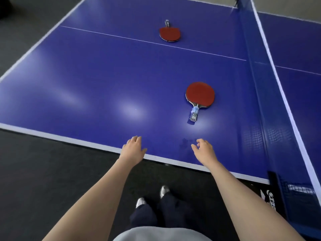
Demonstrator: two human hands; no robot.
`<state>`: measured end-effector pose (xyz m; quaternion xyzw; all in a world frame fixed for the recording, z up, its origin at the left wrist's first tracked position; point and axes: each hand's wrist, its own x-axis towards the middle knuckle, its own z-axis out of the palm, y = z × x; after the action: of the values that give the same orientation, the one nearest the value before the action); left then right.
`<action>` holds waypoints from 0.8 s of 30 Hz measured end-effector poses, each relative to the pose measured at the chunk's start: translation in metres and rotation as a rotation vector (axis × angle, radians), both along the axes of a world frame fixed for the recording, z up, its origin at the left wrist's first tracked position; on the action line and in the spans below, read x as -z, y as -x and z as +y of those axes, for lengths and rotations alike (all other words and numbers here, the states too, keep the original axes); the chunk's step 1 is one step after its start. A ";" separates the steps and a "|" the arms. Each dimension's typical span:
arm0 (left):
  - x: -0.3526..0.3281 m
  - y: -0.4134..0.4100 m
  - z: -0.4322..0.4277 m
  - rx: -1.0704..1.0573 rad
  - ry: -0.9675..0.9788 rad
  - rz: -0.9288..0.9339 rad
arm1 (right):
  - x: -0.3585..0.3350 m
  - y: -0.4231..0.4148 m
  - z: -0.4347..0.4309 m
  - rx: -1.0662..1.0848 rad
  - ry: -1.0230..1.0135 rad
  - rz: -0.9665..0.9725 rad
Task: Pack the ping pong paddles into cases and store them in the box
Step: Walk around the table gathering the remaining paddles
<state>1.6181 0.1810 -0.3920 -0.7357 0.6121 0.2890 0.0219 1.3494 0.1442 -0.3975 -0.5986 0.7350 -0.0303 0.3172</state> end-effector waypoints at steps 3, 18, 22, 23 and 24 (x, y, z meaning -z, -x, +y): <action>0.008 0.003 -0.026 0.052 -0.001 -0.015 | 0.001 -0.002 -0.030 0.101 0.023 -0.031; 0.066 -0.003 -0.111 0.015 0.080 -0.209 | 0.035 -0.018 -0.186 0.440 -0.013 -0.033; 0.082 -0.006 -0.116 -0.009 0.064 -0.239 | 0.041 -0.022 -0.198 0.526 -0.071 -0.030; 0.084 -0.006 -0.116 -0.003 0.066 -0.249 | 0.042 -0.022 -0.201 0.541 -0.081 -0.031; 0.087 -0.006 -0.115 0.003 0.069 -0.253 | 0.042 -0.022 -0.202 0.555 -0.092 -0.034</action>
<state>1.6237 0.0660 -0.4788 -0.7658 0.6151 0.1726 0.0737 1.3714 -0.0583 -0.4399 -0.3589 0.8658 -0.0925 0.3361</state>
